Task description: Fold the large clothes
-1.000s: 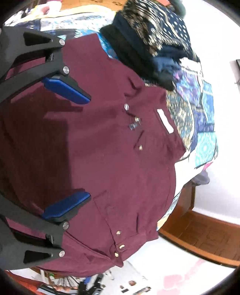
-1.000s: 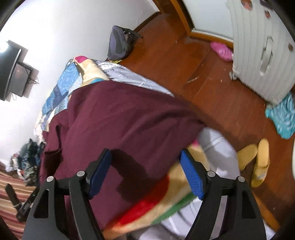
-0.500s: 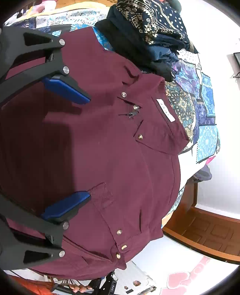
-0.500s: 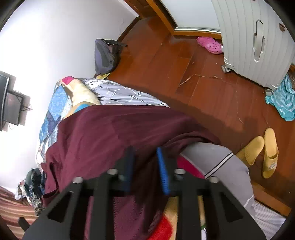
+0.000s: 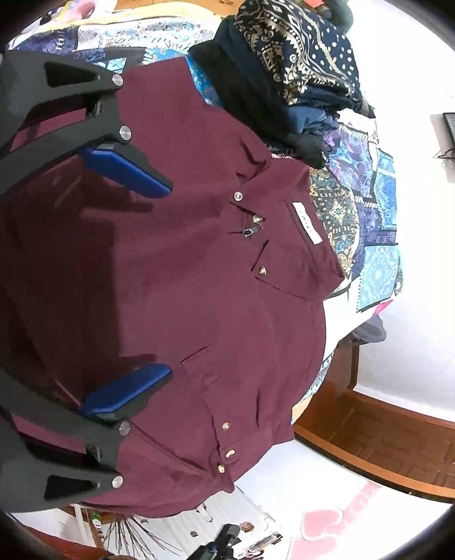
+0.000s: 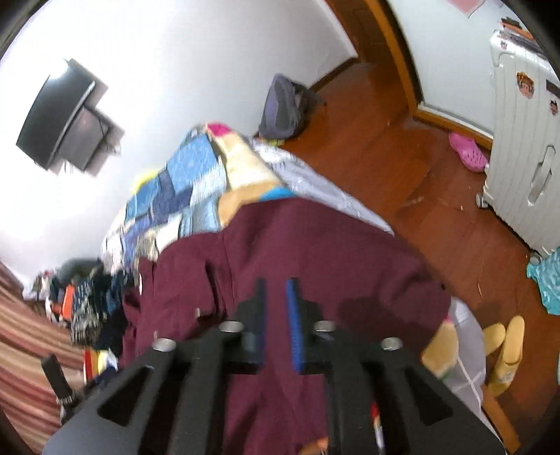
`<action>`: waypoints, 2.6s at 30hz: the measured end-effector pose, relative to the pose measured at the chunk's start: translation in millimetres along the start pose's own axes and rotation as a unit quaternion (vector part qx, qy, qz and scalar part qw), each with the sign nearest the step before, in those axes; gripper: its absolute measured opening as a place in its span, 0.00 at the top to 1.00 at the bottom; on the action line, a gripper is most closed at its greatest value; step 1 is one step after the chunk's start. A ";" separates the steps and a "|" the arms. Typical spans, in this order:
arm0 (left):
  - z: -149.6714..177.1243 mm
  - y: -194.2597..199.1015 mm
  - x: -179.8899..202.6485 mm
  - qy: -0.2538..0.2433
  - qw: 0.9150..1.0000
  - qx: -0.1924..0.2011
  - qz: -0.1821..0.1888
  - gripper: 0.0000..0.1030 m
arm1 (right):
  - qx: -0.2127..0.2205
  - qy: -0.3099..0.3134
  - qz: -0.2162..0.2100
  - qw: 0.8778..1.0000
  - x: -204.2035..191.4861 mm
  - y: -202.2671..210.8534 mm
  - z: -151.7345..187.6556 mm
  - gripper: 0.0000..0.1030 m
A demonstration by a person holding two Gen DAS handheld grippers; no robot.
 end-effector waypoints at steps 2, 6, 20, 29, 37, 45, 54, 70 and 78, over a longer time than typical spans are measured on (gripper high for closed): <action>2.4 1.4 -0.9 0.000 1.000 0.000 0.000 0.07 | -0.009 -0.005 0.015 1.000 15.4 -1.8 8.6 0.55; 4.1 -1.7 -3.1 0.009 1.000 -0.004 0.004 0.07 | -0.022 -0.028 0.057 0.998 52.1 -6.4 21.0 0.55; -2.0 -17.8 12.7 -0.003 1.000 -0.020 0.003 0.07 | -0.034 -0.093 0.044 0.994 91.1 -30.8 7.3 0.52; -4.5 -17.5 14.3 -0.004 1.000 -0.017 -0.006 0.07 | -0.021 -0.123 0.016 0.992 95.3 -54.1 -12.4 0.85; -5.9 3.9 10.9 -0.016 1.000 0.011 -0.022 0.07 | 0.034 -0.014 -0.004 0.999 12.2 -10.6 -13.7 0.92; 0.5 35.1 14.0 -0.049 0.996 0.060 -0.042 0.07 | 0.036 0.187 -0.098 0.977 -133.5 15.1 46.6 0.93; 16.0 46.0 3.5 -0.049 0.996 0.068 -0.038 0.07 | -0.075 0.248 -0.046 0.965 -142.5 -60.2 114.0 0.92; 15.0 43.1 8.4 -0.046 0.996 0.065 -0.037 0.07 | -0.046 0.209 -0.033 0.976 -116.9 -13.4 96.4 0.39; 3.7 39.4 8.2 -0.030 0.996 0.072 -0.053 0.07 | 0.002 0.072 -0.023 0.997 -69.6 -6.8 48.1 0.31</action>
Point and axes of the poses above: each gripper's, at about its wrist camera, not at the fingertips, and y roughly against the way its jaws point, x to its right, z to its underside, the point moved 1 cm from there along -y, roughly the way its jaws point, and after that the axes turned 11 degrees about -y, right-handed, at the moved point
